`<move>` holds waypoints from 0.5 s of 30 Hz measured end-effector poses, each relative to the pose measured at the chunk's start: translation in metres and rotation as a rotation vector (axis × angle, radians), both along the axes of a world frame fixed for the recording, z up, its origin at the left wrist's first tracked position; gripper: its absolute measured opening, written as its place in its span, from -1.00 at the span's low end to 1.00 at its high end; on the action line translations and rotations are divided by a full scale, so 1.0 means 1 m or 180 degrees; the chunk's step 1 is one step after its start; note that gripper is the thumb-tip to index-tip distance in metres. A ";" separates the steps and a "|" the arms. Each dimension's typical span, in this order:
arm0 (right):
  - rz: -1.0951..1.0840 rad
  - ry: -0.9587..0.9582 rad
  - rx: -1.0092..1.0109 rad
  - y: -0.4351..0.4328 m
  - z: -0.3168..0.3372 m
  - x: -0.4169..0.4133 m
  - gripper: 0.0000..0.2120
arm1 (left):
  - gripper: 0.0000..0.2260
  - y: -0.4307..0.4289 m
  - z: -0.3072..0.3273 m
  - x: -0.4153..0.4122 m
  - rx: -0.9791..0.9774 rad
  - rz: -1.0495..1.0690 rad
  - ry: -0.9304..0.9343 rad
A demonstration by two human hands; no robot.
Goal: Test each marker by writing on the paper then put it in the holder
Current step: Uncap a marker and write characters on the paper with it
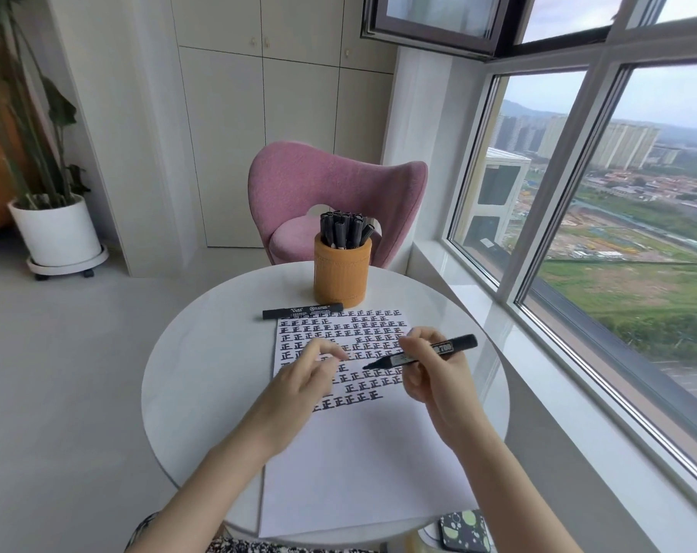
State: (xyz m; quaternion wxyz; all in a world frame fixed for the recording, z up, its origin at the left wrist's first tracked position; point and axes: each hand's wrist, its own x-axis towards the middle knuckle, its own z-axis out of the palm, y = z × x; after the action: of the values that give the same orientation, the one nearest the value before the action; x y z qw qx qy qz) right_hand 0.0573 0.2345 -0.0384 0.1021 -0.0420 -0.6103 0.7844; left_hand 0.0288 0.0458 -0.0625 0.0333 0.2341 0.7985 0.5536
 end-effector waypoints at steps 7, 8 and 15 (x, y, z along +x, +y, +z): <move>-0.0510 -0.0345 0.0999 0.007 -0.009 0.002 -0.70 | -0.92 -0.017 -0.014 -0.004 0.0349 0.0405 0.0143; -0.0591 -0.0351 0.1192 0.006 -0.010 0.001 -0.65 | -0.91 -0.017 -0.014 -0.004 0.0375 0.0415 0.0177; -0.0991 -0.0327 0.1791 0.000 -0.021 -0.006 -0.61 | -0.96 -0.015 -0.015 -0.005 0.0547 0.0526 0.0074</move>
State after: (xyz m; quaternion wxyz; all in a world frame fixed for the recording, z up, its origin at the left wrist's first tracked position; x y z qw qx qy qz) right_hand 0.0513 0.2344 -0.0599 0.1976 -0.1445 -0.7937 0.5568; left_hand 0.0241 0.0309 -0.0776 -0.0419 0.1759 0.7650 0.6182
